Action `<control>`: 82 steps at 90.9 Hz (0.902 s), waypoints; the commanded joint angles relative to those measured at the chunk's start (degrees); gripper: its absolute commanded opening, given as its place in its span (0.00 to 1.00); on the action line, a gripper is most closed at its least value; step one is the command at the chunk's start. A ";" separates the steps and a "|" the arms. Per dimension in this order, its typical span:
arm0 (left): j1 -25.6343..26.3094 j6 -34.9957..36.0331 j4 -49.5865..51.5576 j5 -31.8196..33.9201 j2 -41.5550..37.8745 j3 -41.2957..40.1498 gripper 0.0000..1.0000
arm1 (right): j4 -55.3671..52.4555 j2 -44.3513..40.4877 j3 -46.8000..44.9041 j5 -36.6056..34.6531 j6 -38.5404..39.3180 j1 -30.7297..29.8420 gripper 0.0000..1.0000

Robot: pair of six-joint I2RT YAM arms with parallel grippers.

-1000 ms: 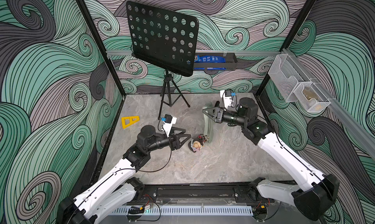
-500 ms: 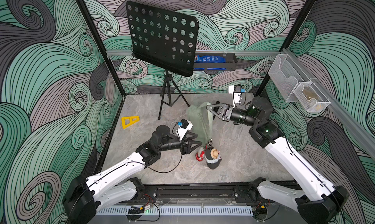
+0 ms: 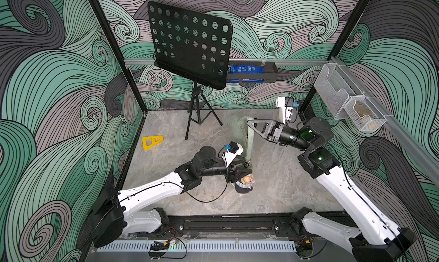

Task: Remove the decoration from the bag
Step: Pick up the bag from the center of the board.

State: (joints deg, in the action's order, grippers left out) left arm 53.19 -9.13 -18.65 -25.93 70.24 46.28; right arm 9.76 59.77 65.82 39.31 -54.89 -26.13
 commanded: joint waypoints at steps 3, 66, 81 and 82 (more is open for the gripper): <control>0.25 1.13 -4.28 0.10 1.25 2.97 0.62 | 2.49 -0.58 0.76 -0.90 -0.24 -0.31 0.00; 0.16 -0.30 -1.86 2.05 0.66 4.71 0.03 | 7.69 -7.39 -11.98 10.19 -4.00 18.40 0.00; 0.16 -1.15 0.91 0.78 -0.24 6.15 0.03 | 9.05 -9.50 -17.88 14.89 -3.48 24.29 0.00; 0.16 -1.24 1.21 0.66 -0.30 6.21 0.03 | 9.27 -9.67 -18.43 15.21 -3.43 24.64 0.00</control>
State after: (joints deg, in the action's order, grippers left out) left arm 53.34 -9.26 -18.68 -23.73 72.62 48.62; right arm 14.52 52.07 50.28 48.82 -57.93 -4.32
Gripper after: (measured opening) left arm 0.090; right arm 0.047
